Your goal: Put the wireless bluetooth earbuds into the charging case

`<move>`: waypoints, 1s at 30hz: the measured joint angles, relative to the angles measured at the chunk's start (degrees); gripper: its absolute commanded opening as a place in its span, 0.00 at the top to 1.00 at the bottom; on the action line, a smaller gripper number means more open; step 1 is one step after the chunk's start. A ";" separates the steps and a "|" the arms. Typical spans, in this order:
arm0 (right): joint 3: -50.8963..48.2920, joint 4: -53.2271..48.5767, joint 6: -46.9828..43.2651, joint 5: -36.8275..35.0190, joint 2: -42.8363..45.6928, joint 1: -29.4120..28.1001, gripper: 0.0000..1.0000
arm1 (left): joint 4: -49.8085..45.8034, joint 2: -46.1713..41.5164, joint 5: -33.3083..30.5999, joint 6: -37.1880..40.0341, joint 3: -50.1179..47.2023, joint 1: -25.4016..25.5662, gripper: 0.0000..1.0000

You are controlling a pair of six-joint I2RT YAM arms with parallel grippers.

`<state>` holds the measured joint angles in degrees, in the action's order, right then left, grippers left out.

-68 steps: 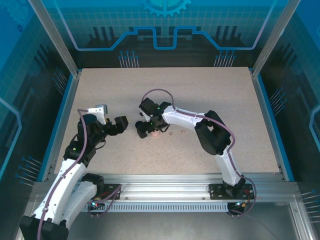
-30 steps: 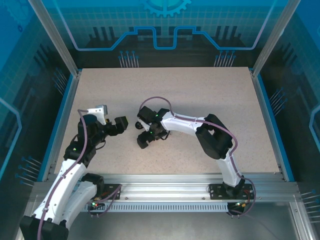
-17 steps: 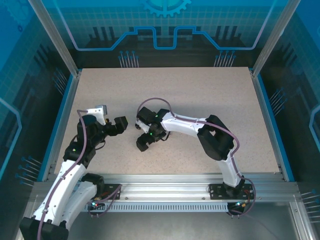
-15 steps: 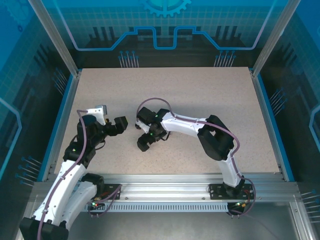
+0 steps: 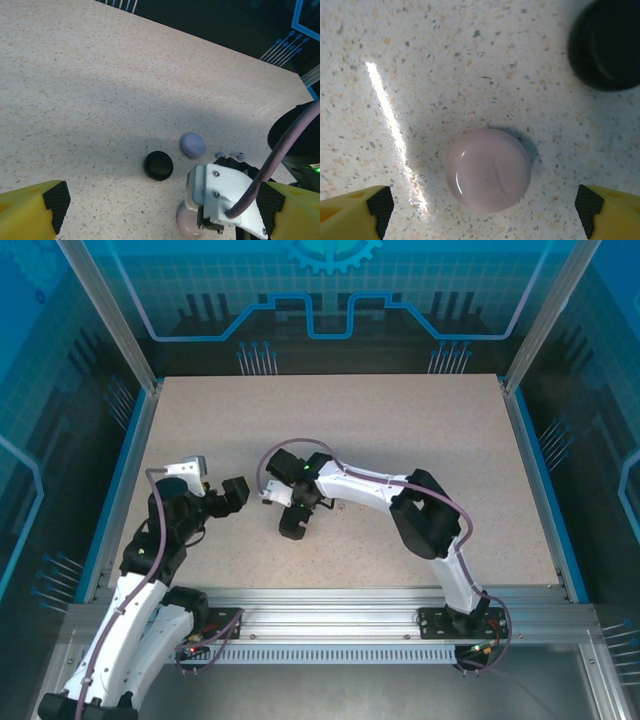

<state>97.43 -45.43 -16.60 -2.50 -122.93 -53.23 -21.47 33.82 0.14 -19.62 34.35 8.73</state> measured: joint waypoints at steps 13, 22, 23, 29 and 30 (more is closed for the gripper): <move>8.79 -6.45 -11.10 -1.57 -8.07 -0.02 0.16 | -5.14 -4.57 -7.10 -1.44 1.51 0.00 0.01; 12.83 -10.69 -13.14 -1.66 -10.86 -0.15 0.26 | -5.31 -4.59 -7.87 -1.44 1.55 0.00 0.01; 12.96 -10.84 -13.25 -1.57 -11.02 -0.17 0.27 | -5.31 -4.59 -7.89 -1.44 1.55 0.00 0.01; 13.57 -11.56 -13.51 -1.38 -11.32 -0.31 0.39 | -5.31 -4.59 -7.89 -1.44 1.55 0.00 0.01; 13.57 -11.54 -13.51 -1.31 -11.32 -0.31 0.40 | -5.31 -4.59 -7.89 -1.44 1.55 0.00 0.01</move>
<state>111.00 -56.97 -30.11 -3.81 -134.26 -53.54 -26.79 29.23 -7.75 -21.06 35.90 8.73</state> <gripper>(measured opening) 0.627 0.987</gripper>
